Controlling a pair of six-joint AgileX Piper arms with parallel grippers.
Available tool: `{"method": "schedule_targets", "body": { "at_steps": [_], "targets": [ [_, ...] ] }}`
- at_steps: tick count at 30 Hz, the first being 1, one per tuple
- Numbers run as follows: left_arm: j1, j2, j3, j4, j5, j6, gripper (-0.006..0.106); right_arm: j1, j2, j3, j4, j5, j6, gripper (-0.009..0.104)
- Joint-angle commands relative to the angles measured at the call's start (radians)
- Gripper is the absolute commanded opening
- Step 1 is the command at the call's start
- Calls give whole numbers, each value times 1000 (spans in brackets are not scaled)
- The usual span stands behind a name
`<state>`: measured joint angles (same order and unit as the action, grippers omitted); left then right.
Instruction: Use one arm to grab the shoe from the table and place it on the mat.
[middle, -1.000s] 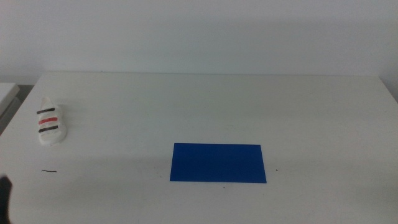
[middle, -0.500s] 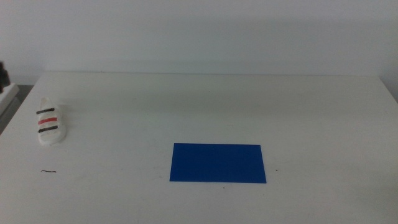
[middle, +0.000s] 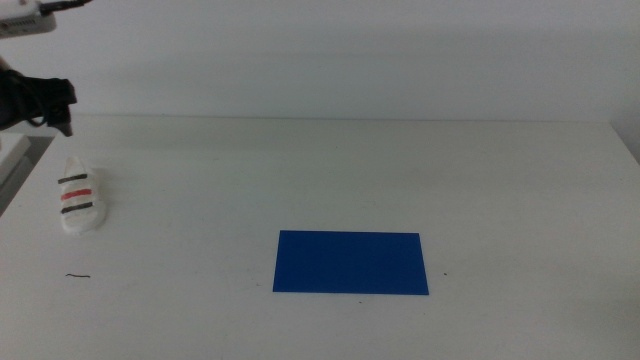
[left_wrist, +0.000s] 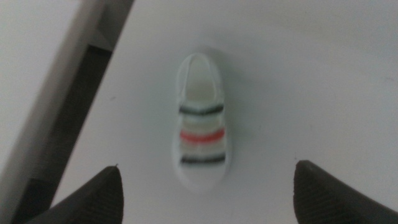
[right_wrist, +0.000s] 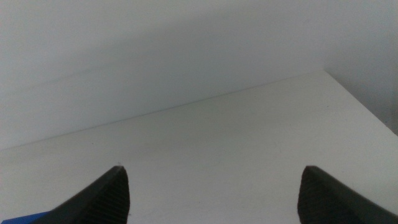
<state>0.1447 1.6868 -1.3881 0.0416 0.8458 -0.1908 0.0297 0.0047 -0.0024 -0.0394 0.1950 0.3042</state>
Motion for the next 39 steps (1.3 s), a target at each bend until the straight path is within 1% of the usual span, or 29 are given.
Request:
{"method": "schedule_targets", "body": {
  "at_steps": [1, 11, 15, 25, 27, 30, 31, 33, 36, 38, 39],
  "targets": [
    [26, 94, -83, -74, 7, 60, 94, 2, -5, 2, -9, -9, -4, 79],
    [34, 434, -340, -97, 9, 88, 94, 2, -5, 2, -9, -9, -4, 79],
    [34, 489, -362, -94, 7, 90, 94, 2, -5, 2, -9, -9, -4, 79],
    [34, 541, -359, -86, 24, 79, 94, 2, -5, 2, -9, -9, -4, 79],
    [34, 549, -359, -86, 36, 77, 91, 2, -5, 2, -9, -9, -4, 79],
    [34, 558, -359, -86, 68, 49, 79, 2, -5, 2, -9, -9, -4, 79],
    [34, 558, -359, -86, 77, 42, 72, 2, -5, 2, -9, -9, -4, 79],
    [34, 555, -360, -93, 87, 38, 54, 2, -5, 2, -9, -9, -4, 79],
    [25, 524, -360, -95, 105, 20, 22, 2, -5, 2, -9, -9, -4, 79],
    [-1, 474, -360, -95, 118, 2, 3, 2, -5, 2, -9, -9, -4, 79],
    [-19, 453, -360, -95, 131, -5, -2, 2, -5, 2, -9, -9, -4, 79]
  ]
}}
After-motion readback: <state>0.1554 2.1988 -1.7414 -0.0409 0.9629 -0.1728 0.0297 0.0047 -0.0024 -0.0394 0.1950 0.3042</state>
